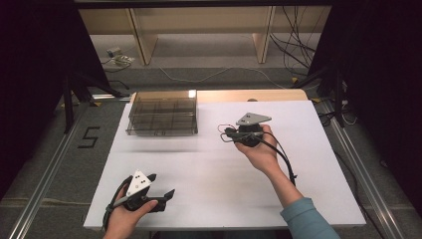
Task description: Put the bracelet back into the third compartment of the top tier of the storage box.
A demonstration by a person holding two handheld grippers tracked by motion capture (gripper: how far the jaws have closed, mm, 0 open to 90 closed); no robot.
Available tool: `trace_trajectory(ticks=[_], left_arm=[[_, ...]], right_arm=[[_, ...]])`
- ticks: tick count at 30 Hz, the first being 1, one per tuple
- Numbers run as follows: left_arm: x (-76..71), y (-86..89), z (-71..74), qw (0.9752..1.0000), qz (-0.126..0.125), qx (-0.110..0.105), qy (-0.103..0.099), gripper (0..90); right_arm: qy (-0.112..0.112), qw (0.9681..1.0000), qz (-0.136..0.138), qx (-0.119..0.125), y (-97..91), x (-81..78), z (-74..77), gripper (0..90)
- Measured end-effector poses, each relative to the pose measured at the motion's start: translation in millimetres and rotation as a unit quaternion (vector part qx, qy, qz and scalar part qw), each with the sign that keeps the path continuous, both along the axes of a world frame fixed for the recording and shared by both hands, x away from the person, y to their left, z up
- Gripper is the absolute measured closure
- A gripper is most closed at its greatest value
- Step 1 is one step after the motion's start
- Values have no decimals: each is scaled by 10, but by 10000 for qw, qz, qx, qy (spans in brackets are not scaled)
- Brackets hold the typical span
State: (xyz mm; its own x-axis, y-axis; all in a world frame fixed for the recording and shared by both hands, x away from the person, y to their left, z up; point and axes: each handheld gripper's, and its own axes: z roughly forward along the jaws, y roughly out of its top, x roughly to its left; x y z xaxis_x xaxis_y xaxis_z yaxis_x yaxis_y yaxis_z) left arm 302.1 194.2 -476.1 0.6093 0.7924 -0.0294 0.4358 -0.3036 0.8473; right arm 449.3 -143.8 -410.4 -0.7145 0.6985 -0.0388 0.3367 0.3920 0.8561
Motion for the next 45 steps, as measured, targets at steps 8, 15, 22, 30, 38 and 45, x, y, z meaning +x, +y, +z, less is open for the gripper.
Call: trace_trajectory(ticks=[8, 15, 22, 30, 38, 45], left_arm=[[-1, -1, 1, 10000, -8, 3, -6, 162], [-2, -1, 0, 10000, -9, -2, -3, 162], [-1, -3, 0, 10000, -11, -9, -1, 161], [-1, -3, -1, 10000, -17, -7, 0, 161], [0, -6, -3, 10000, -21, -21, 3, 162], [2, -8, -4, 10000, -31, -20, 14, 162]], right_arm=[[-21, 10000, 49, -5, 83, 21, 13, 870], [-27, 9999, 86, -49, 150, 49, 44, 870], [-28, 9998, 167, -76, 253, 85, 79, 870], [-14, 9997, 216, -78, 360, 122, 86, 870], [-15, 9995, 295, -102, 464, 156, 100, 870], [23, 9995, 309, -83, 518, 182, 100, 869]])
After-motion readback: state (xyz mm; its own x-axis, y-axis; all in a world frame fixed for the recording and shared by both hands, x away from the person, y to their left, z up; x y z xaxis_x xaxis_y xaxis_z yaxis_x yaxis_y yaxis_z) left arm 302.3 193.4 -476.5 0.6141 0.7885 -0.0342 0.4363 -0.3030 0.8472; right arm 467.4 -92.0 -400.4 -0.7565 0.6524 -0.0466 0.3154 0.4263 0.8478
